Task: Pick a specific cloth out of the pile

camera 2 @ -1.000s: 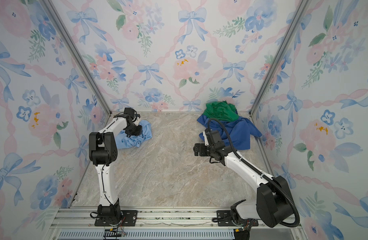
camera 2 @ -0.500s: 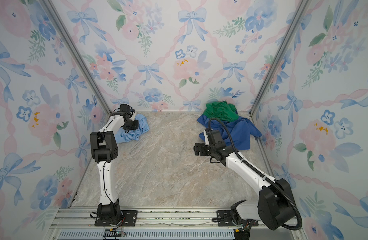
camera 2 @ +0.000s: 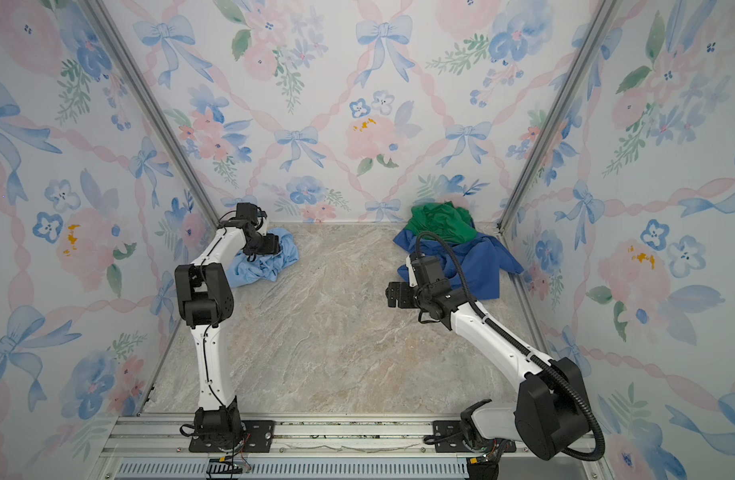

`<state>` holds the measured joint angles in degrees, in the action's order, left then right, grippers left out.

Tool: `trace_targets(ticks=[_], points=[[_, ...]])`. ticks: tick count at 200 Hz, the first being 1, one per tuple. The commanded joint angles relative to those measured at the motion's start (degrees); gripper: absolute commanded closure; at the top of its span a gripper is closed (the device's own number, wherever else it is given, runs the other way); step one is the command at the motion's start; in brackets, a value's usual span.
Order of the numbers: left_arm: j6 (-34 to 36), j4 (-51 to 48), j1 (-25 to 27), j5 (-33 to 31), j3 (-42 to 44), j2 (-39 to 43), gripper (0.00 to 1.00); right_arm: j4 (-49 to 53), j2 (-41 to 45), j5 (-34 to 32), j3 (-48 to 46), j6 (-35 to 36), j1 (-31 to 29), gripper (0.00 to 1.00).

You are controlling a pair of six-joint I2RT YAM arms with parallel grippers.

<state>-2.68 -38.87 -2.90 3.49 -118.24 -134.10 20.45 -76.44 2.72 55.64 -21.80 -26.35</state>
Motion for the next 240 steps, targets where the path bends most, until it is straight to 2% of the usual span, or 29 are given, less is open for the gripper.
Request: trace_targets(ticks=[1,49,78,86,96,107,111,115,121,124,125,139,147,156,168,175,188,205,219,225,229,240], points=[[-0.1,-0.5,-0.3,-0.6,0.2,4.7,0.19,1.8,0.6,-1.1,0.5,0.2,-0.4,0.03],[-0.6,-0.6,-0.4,0.4,0.5,7.5,0.02,1.2,-0.4,-0.5,1.1,0.0,-0.5,0.03],[-0.7,-0.6,-0.6,0.9,0.6,8.3,0.02,1.1,-1.1,-0.5,1.8,0.1,-0.8,0.03],[-0.7,-0.8,-1.1,2.8,1.0,8.2,0.03,1.2,-1.3,-0.5,2.0,0.1,-0.8,0.03],[-1.3,-0.7,-2.2,7.7,1.7,8.3,0.2,1.4,-1.5,-0.4,2.2,0.2,-0.9,0.03],[-2.2,-0.6,-3.1,11.6,1.9,8.2,0.31,1.4,-1.5,-0.7,2.2,0.2,-1.0,0.03],[-2.4,-0.5,-3.3,12.2,2.1,8.2,0.39,1.4,-1.4,-0.7,2.1,0.1,-1.0,0.03],[-2.4,-0.5,-3.4,12.6,2.1,8.2,0.55,1.4,-1.3,-0.7,2.0,0.1,-1.0,0.03],[-2.3,-0.5,-3.4,12.6,2.2,8.2,0.88,1.3,-1.3,-0.8,1.9,0.1,-1.0,0.03],[-2.4,-0.5,-3.5,12.5,2.2,8.2,1.0,1.4,-1.3,-0.9,1.9,0.2,-1.1,0.03],[-2.4,-0.5,-3.5,12.5,2.2,8.2,1.0,1.4,-1.3,-0.9,1.9,0.2,-1.0,0.03],[-1.8,-0.1,-3.5,13.3,2.4,8.4,1.0,1.5,-1.4,-1.0,1.9,0.3,-1.0,0.03],[-1.8,0.1,-3.5,13.6,2.7,8.7,0.89,1.5,-1.5,-1.0,1.9,0.3,-1.0,0.03],[-1.9,0.5,-3.5,13.6,3.2,9.3,0.86,1.4,-1.6,-1.0,1.8,0.2,-1.0,0.03],[-2.3,1.7,-3.9,14.4,4.8,10.4,0.77,1.3,-1.7,-1.0,1.8,0.0,-1.1,0.03],[-2.8,2.6,-4.1,15.3,5.8,10.9,0.81,1.2,-1.8,-0.9,1.8,0.0,-1.1,0.03],[-3.7,3.0,-4.7,17.6,6.7,11.2,1.0,0.9,-1.9,-0.8,1.8,0.0,-1.2,0.03],[-4.8,3.2,-5.4,21.2,8.0,11.9,1.0,-0.1,-2.7,-0.9,2.5,-0.1,-1.7,0.03],[-5.3,3.9,-5.5,22.2,10.0,13.2,0.69,-0.7,-4.9,-1.1,5.1,0.2,-3.1,0.03],[-6.0,4.7,-5.5,22.2,11.3,13.8,0.48,-0.8,-6.1,-1.4,6.6,0.5,-4.0,0.03],[-6.2,5.2,-5.6,22.3,12.1,14.3,0.36,-1.0,-6.9,-1.5,7.9,0.6,-4.6,0.03],[-6.3,6.6,-5.7,22.0,14.2,15.4,0.24,-1.7,-9.6,-1.5,10.9,1.0,-6.5,0.03]])
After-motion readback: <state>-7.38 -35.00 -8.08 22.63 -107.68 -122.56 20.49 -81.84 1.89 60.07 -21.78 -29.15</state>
